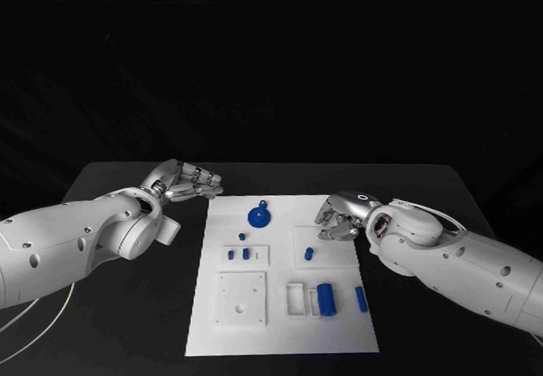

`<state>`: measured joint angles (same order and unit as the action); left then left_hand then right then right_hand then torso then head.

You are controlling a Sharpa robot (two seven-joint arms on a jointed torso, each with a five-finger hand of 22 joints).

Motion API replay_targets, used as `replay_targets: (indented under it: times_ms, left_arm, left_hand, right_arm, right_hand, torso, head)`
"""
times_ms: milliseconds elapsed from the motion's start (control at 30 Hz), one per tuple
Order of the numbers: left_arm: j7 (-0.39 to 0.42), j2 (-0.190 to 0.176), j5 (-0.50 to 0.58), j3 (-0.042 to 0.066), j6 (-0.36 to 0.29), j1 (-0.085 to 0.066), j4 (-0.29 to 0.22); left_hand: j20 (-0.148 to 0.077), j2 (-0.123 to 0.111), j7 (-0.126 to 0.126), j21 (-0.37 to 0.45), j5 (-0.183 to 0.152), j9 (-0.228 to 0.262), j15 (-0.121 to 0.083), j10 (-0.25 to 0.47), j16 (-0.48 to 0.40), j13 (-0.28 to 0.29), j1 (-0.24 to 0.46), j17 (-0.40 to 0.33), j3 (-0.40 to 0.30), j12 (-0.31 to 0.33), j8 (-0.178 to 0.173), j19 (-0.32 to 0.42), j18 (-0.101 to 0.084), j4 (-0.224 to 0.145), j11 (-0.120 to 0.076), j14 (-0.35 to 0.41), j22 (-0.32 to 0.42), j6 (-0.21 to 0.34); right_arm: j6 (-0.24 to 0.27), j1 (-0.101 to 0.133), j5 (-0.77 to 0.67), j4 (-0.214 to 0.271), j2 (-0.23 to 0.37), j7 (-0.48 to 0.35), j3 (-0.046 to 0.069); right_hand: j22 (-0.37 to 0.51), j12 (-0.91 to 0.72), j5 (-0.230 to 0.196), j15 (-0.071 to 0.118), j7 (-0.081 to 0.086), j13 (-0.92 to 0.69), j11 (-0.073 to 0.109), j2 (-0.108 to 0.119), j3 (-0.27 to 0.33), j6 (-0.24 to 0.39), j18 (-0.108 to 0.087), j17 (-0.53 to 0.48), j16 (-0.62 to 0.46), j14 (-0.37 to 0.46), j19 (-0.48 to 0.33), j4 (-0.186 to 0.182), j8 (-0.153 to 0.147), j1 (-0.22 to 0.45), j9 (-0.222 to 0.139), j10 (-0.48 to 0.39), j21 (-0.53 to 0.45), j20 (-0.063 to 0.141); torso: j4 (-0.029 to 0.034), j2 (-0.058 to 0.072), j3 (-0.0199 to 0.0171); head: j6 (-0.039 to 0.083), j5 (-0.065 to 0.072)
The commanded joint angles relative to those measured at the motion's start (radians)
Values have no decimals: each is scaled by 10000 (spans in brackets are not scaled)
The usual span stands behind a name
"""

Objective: Assemble the parts on the task board

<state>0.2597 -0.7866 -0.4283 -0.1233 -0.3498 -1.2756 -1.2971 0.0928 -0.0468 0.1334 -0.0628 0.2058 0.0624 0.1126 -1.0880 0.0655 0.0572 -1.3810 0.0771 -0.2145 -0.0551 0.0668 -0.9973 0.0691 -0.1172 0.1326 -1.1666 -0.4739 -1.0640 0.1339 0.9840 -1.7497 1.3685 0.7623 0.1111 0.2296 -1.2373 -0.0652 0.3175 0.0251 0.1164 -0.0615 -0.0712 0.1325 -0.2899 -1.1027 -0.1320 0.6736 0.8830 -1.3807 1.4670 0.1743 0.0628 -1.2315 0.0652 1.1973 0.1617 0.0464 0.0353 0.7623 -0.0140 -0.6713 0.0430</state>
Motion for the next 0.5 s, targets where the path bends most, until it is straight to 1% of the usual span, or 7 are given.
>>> replay_targets:
  times_ms: [33,67,133,200,300,367,500]
  left_arm:
    - [412,-9,537,12,-188,-19,-46]
    - [420,-11,557,12,-194,-20,-48]
    - [434,-16,592,12,-206,-21,-49]
    - [437,-19,614,12,-211,-22,-43]
    - [431,-25,634,12,-217,-23,-29]
    - [425,-30,641,12,-218,-23,-22]
    - [397,-43,651,13,-221,-24,-3]
  left_hand:
    - [1,76,57,-55,0,0,-14,-9,-23,5,47,8,56,-35,-31,-70,-6,14,40,-88,37,-11]
    - [-4,90,51,-64,3,0,-20,-11,-22,5,62,10,64,-38,-28,-126,-7,13,34,-88,241,-12]
    - [-5,93,49,-65,3,0,-22,-11,-22,5,65,10,66,-38,-27,-138,-7,12,33,-88,287,-12]
    - [-8,94,51,-70,6,-1,-21,-25,-23,4,60,15,63,-35,-31,-158,-16,1,37,-102,403,-27]
    - [-11,89,50,-70,12,0,-26,-29,-20,5,68,20,65,-36,-31,-167,-20,1,33,-110,455,-27]
    - [-11,89,50,-70,12,0,-26,-29,-20,5,68,20,65,-36,-31,-167,-20,1,33,-110,455,-27]
    - [-19,92,50,-76,-8,1,-29,-36,-21,4,78,33,73,-33,-31,-205,-31,5,34,-124,611,-32]
  right_arm:
    - [-458,-37,-410,13,4,216,-13]
    - [-479,-46,-415,9,3,217,-16]
    - [-517,-72,-423,3,0,217,-21]
    - [-518,-98,-428,1,-5,211,-25]
    - [-420,-125,-432,7,-7,186,-28]
    - [-320,-136,-444,18,-5,175,-29]
    - [-204,-157,-504,33,1,190,-30]
  right_hand:
    - [-17,52,-81,10,-42,12,19,103,-122,-126,-104,-15,56,52,255,-11,7,-1,8,136,-47,-9]
    - [-19,51,-94,19,-55,12,33,103,-166,-168,-96,-18,58,52,255,-11,8,-1,10,182,-49,-3]
    - [-36,54,-112,40,-74,13,56,100,-363,-252,-61,-29,65,40,265,-1,4,7,9,256,-44,23]
    - [-59,55,-233,59,-90,15,79,65,-595,-316,-41,-34,71,33,270,28,4,-21,10,323,-33,45]
    - [-121,69,-434,115,-140,19,144,39,-1107,-530,1,-40,88,-11,295,109,4,-26,17,549,14,93]
    - [-162,47,-641,152,-169,5,202,-36,-1414,-655,20,-39,95,-33,300,176,21,-109,27,715,43,127]
    - [-387,48,-885,232,-226,-5,302,1,-2201,-939,114,-17,101,-70,264,331,19,-59,43,1024,176,232]
  torso:
    - [-6,9,-7]
    - [-1,8,-10]
    - [5,9,-15]
    - [6,6,-20]
    - [3,6,-25]
    - [4,6,-22]
    - [2,4,-21]
  head:
    - [-19,1]
    - [-22,5]
    - [-31,9]
    - [-36,10]
    - [-41,13]
    - [-55,20]
    - [-57,38]
